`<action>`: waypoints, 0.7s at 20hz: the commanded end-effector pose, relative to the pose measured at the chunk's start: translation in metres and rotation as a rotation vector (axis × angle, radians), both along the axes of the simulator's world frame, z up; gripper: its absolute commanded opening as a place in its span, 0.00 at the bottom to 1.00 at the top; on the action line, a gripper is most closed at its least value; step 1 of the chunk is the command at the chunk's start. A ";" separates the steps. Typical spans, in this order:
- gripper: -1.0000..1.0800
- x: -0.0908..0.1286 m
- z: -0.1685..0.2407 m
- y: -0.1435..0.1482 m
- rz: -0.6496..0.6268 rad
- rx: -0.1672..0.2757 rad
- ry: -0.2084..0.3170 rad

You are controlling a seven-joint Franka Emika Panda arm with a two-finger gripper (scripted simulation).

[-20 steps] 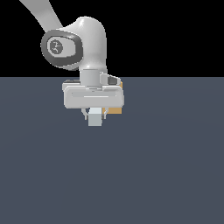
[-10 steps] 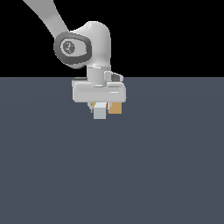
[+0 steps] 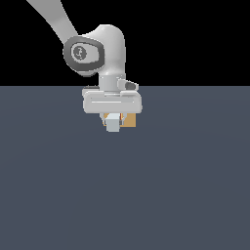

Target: Insert the peg into the horizontal hole in a box.

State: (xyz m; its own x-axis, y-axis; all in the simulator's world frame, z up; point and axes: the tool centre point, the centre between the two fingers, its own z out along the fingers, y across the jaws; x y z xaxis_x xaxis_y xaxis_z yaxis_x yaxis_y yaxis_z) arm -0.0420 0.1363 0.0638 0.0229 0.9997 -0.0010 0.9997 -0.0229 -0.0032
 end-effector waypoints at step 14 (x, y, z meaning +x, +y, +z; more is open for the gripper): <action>0.00 0.001 0.002 0.020 0.001 0.002 -0.003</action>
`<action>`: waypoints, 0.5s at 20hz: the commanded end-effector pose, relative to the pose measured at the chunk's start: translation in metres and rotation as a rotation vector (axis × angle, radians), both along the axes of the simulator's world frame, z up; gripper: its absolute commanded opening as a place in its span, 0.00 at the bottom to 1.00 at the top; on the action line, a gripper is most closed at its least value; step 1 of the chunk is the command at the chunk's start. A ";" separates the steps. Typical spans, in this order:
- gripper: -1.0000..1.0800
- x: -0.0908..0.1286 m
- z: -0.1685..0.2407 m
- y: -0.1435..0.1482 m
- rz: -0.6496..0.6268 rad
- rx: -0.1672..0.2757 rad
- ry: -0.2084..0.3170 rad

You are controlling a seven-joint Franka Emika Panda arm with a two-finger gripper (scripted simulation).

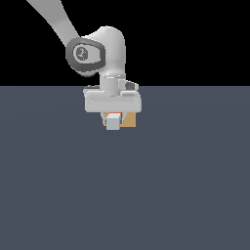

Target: Insert the peg into the horizontal hole in a box.

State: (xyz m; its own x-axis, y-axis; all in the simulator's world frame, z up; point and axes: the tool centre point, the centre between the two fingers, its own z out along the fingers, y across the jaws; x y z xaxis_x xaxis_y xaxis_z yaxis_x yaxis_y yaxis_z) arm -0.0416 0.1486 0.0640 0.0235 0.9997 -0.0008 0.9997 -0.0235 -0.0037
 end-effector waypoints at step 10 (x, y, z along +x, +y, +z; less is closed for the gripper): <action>0.00 0.003 0.003 0.072 0.002 0.002 -0.006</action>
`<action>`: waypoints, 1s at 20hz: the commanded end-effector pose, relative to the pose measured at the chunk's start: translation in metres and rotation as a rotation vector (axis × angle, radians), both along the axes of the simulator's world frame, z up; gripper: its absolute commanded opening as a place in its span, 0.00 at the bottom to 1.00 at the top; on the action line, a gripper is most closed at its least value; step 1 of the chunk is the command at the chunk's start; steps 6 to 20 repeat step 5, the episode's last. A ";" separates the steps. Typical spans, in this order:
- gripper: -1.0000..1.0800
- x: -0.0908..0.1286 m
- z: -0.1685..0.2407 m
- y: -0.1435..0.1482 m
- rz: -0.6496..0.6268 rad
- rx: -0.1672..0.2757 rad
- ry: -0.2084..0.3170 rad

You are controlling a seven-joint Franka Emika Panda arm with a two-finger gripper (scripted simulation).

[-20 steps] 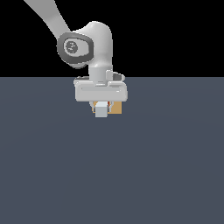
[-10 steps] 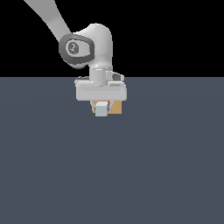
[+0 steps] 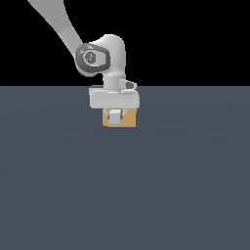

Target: Insert the peg into the horizontal hole in a box.

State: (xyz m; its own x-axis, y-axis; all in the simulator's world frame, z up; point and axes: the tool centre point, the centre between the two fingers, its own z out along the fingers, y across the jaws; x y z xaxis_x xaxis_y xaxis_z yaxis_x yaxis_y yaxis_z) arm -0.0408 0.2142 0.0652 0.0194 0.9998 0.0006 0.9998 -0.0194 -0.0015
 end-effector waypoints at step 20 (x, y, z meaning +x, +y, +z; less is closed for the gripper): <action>0.00 0.003 0.002 0.013 -0.002 0.001 -0.004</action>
